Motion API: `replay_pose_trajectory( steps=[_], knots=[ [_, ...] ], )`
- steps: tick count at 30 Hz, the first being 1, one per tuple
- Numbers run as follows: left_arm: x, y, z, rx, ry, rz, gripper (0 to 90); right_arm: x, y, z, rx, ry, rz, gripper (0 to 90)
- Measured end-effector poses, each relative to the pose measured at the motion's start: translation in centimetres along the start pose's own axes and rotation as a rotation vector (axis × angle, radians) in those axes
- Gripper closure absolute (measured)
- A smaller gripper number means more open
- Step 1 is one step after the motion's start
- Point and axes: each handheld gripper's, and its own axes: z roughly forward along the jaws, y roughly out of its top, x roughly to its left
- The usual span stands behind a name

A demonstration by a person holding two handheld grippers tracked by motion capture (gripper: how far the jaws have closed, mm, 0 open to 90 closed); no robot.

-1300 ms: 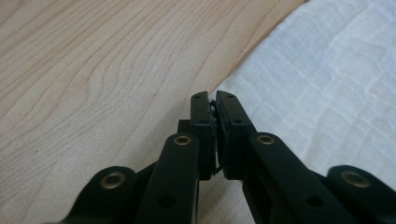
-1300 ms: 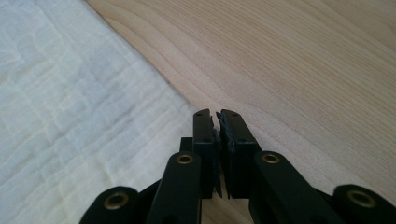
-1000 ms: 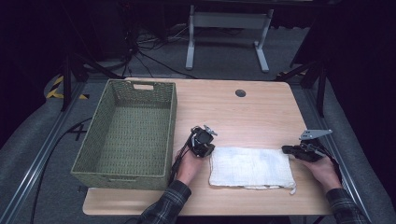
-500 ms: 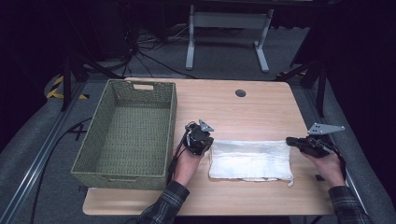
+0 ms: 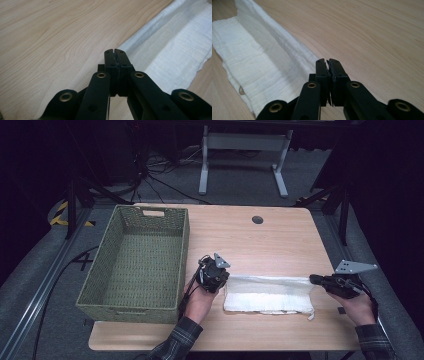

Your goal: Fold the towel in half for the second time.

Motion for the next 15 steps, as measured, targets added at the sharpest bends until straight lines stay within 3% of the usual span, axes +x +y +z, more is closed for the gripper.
replay_pose_trajectory(
  steps=[6, 15],
  knots=[
    [-0.8, -0.4, -1.2, -0.021, 0.001, 0.014, 89.8, 0.8, -0.3, -0.5, 0.003, 0.011, -0.010, 87.0],
    [-2.4, -2.0, -2.3, -0.003, -0.006, 0.040, 89.7, 2.0, -1.1, -1.4, 0.000, 0.028, -0.019, 87.0]
  ],
)
